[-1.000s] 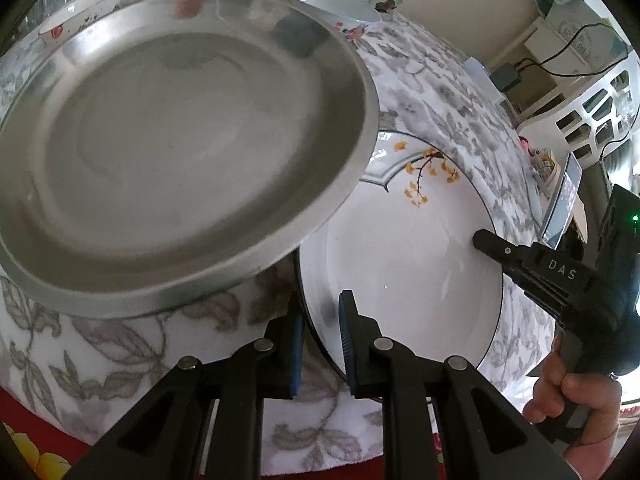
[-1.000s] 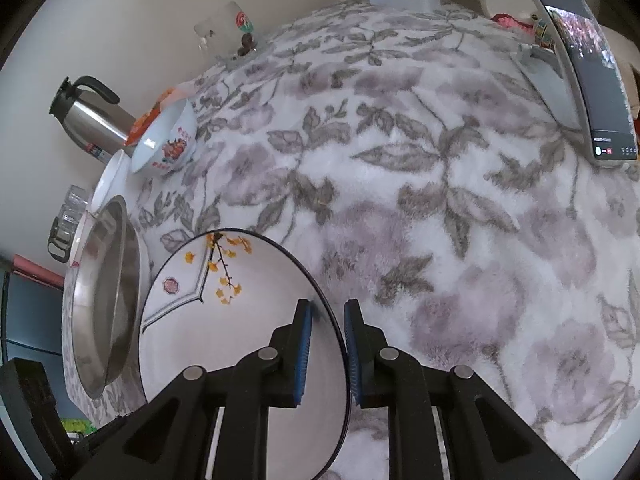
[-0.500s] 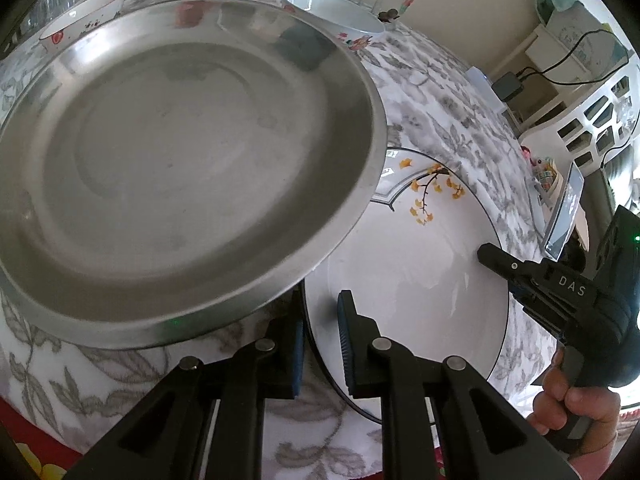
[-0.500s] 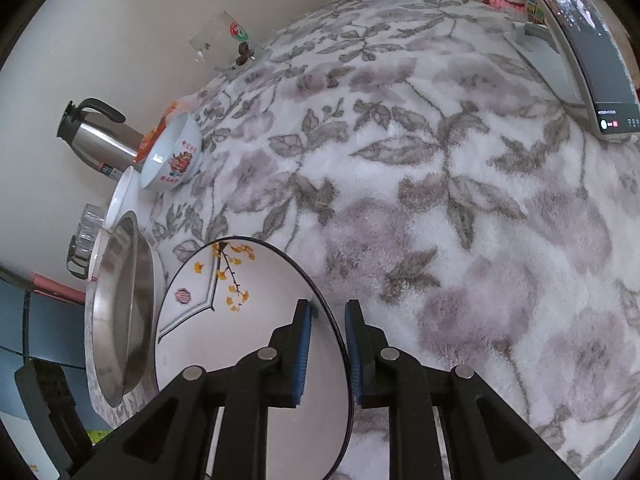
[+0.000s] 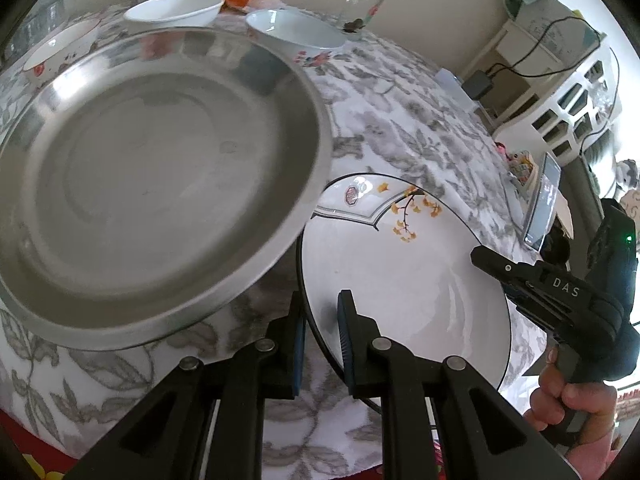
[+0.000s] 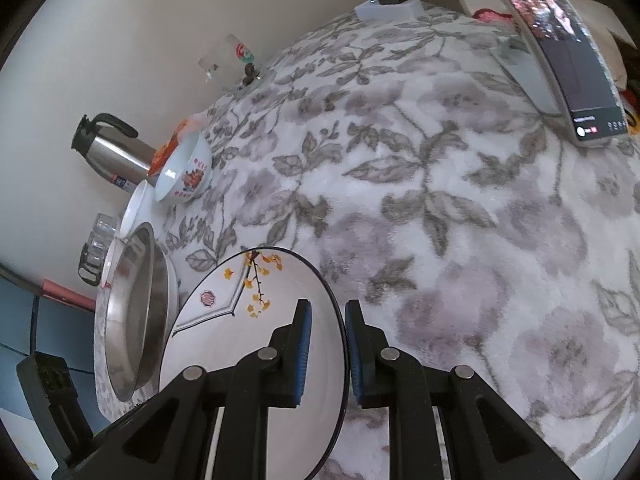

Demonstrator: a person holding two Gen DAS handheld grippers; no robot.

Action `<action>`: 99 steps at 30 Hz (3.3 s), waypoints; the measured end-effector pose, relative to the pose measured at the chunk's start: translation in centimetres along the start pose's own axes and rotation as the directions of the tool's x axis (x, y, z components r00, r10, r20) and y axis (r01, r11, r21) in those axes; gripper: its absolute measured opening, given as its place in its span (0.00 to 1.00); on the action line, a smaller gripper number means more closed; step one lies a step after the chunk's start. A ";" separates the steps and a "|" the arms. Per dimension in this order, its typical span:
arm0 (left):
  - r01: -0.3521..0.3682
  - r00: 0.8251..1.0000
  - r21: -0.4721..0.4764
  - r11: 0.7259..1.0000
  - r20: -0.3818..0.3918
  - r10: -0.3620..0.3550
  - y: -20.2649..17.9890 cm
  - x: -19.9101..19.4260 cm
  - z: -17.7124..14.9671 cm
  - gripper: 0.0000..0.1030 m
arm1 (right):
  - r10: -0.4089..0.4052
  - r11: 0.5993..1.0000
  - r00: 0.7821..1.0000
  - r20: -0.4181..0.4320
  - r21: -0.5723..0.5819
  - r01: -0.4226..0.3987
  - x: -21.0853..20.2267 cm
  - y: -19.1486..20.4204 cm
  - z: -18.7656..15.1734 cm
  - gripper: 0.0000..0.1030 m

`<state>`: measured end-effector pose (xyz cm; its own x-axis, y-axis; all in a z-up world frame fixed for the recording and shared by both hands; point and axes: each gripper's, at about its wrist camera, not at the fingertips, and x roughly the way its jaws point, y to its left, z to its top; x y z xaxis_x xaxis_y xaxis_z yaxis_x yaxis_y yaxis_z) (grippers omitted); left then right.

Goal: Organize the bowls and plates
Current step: 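Lift the yellow-blossom plate on edge with the right gripper, then carry the yellow-blossom plate over the steel basin and lower it inside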

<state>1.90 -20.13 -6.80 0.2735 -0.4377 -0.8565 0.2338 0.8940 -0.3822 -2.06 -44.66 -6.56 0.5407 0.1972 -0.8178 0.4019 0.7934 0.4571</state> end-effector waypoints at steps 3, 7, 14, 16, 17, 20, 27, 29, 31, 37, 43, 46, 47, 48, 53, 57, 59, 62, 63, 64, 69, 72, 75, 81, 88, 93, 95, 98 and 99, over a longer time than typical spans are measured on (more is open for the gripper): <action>0.003 1.000 0.013 1.000 0.011 -0.003 -0.4 -0.2 0.0 0.15 | 0.001 1.000 1.000 0.015 -0.009 -0.001 -0.5 0.0 0.0 0.18; 0.015 1.000 0.024 1.000 0.024 -0.016 -0.8 -0.5 0.2 0.15 | 0.002 1.000 0.999 0.041 -0.018 -0.001 -1.4 0.1 0.0 0.18; 0.055 0.996 0.075 0.996 0.064 -0.060 -2.1 -1.8 0.7 0.16 | 0.013 0.999 0.993 0.117 -0.034 -0.009 -4.0 0.3 0.2 0.18; 0.066 0.993 0.100 0.993 0.092 -0.075 -2.6 -2.6 0.9 0.16 | 0.018 0.999 0.990 0.141 -0.037 -0.013 -4.9 0.4 0.2 0.18; 0.069 0.992 0.108 0.992 0.100 -0.080 -2.9 -2.8 0.9 0.16 | 0.017 0.999 0.988 0.152 -0.041 -0.011 -5.2 0.5 0.2 0.18; 0.082 0.985 0.137 0.987 0.139 -0.101 -3.4 -4.1 1.2 0.16 | 0.021 0.999 0.985 0.174 -0.049 -0.013 -6.0 0.7 0.2 0.18; 0.093 0.972 0.150 0.984 0.200 -0.123 -3.0 -6.6 2.4 0.16 | 0.039 0.995 0.976 0.214 -0.094 -0.020 -7.2 2.9 0.3 0.18; 0.098 0.970 0.140 0.985 0.209 -0.126 -2.4 -7.1 2.6 0.16 | 0.052 0.994 0.974 0.222 -0.101 -0.030 -7.4 3.6 0.3 0.18; 0.099 0.967 0.125 0.987 0.221 -0.125 -1.8 -7.6 3.0 0.16 | 0.059 0.993 0.972 0.230 -0.113 -0.033 -7.5 4.5 0.4 0.18; 0.100 0.964 0.076 0.992 0.238 -0.115 0.5 -8.8 3.8 0.16 | 0.086 0.985 0.972 0.218 -0.163 -0.050 -6.8 7.4 0.3 0.18; 0.100 0.964 0.013 0.995 0.245 -0.100 3.7 -9.9 4.8 0.16 | 0.095 0.977 0.978 0.185 -0.206 -0.056 -5.1 10.6 0.4 0.18; 0.094 0.964 -0.012 0.995 0.252 -0.089 5.4 -10.5 5.4 0.16 | 0.105 0.972 0.981 0.166 -0.225 -0.066 -4.2 12.3 0.3 0.18; 0.093 0.964 -0.018 0.995 0.253 -0.086 5.8 -10.6 5.4 0.16 | 0.105 0.971 0.981 0.160 -0.230 -0.067 -3.9 12.7 0.3 0.18; 0.093 0.964 -0.031 0.995 0.254 -0.082 6.5 -10.8 5.6 0.16 | 0.107 0.969 0.982 0.154 -0.236 -0.069 -3.5 13.4 0.3 0.18; 0.083 0.963 -0.087 0.993 0.265 -0.057 9.2 -11.5 6.5 0.16 | 0.105 0.960 0.986 0.131 -0.272 -0.066 -1.9 16.2 0.0 0.18; 0.089 0.961 -0.140 0.986 0.273 -0.048 11.8 -12.3 7.1 0.16 | 0.121 0.955 0.987 0.104 -0.283 -0.087 -0.3 18.2 -0.2 0.18; 0.085 0.959 -0.156 0.984 0.281 -0.038 12.8 -12.6 7.4 0.16 | 0.123 0.951 0.989 0.086 -0.296 -0.092 0.6 19.2 -0.3 0.18; 0.064 0.960 -0.171 0.983 0.278 -0.014 14.0 -12.6 7.7 0.16 | 0.123 0.943 0.990 0.072 -0.319 -0.094 1.6 20.7 -0.4 0.18; 0.056 0.962 -0.175 0.983 0.271 -0.006 14.3 -12.4 7.9 0.16 | 0.126 0.942 0.990 0.069 -0.321 -0.097 1.8 21.1 -0.3 0.18; 0.054 0.965 -0.188 0.981 0.261 -0.003 14.9 -12.2 8.0 0.16 | 0.127 0.942 0.990 0.066 -0.321 -0.100 2.1 21.3 -0.3 0.18; 0.021 0.974 -0.201 0.979 0.224 0.025 15.9 -11.1 8.6 0.16 | 0.092 0.944 0.995 0.034 -0.322 -0.076 4.0 21.9 -0.3 0.18; -0.003 0.977 -0.192 0.981 0.209 0.044 16.1 -10.5 8.8 0.16 | 0.073 0.947 0.997 0.020 -0.314 -0.063 4.9 21.7 -0.5 0.18; -0.022 0.982 -0.188 0.982 0.179 0.057 16.3 -9.4 8.9 0.16 | 0.056 0.948 0.998 0.004 -0.313 -0.052 5.7 21.4 -0.6 0.18; -0.035 0.992 -0.226 0.974 0.114 0.062 17.0 -7.5 8.8 0.16 | 0.023 0.951 1.000 -0.013 -0.309 -0.026 7.0 21.0 -0.9 0.18; -0.076 0.990 -0.209 0.975 0.098 0.098 16.7 -6.8 8.7 0.16 | -0.008 0.943 1.000 -0.026 -0.332 -0.001 7.9 21.1 -1.3 0.18; -0.082 0.991 -0.207 0.975 0.084 0.101 16.9 -6.3 8.8 0.16 | -0.015 0.945 0.999 -0.029 -0.327 0.004 8.4 20.8 -1.2 0.18; -0.086 0.991 -0.210 0.974 0.082 0.105 17.0 -6.1 8.8 0.16 | -0.019 0.944 0.999 -0.031 -0.329 0.008 8.6 20.8 -1.3 0.18; -0.091 0.991 -0.219 0.972 0.073 0.109 17.1 -5.7 8.8 0.16 | -0.023 0.943 0.999 -0.035 -0.333 0.010 8.8 20.7 -1.3 0.18; -0.093 0.991 -0.219 0.971 0.070 0.111 17.2 -5.5 8.9 0.16 | -0.024 0.943 0.999 -0.035 -0.332 0.011 8.8 20.7 -1.3 0.18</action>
<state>12.66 -3.19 -5.55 0.3627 -0.3412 -0.8672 -0.0031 0.9301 -0.3672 10.11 -25.76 -4.77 0.5048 0.1983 -0.8402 0.1396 0.9417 0.3061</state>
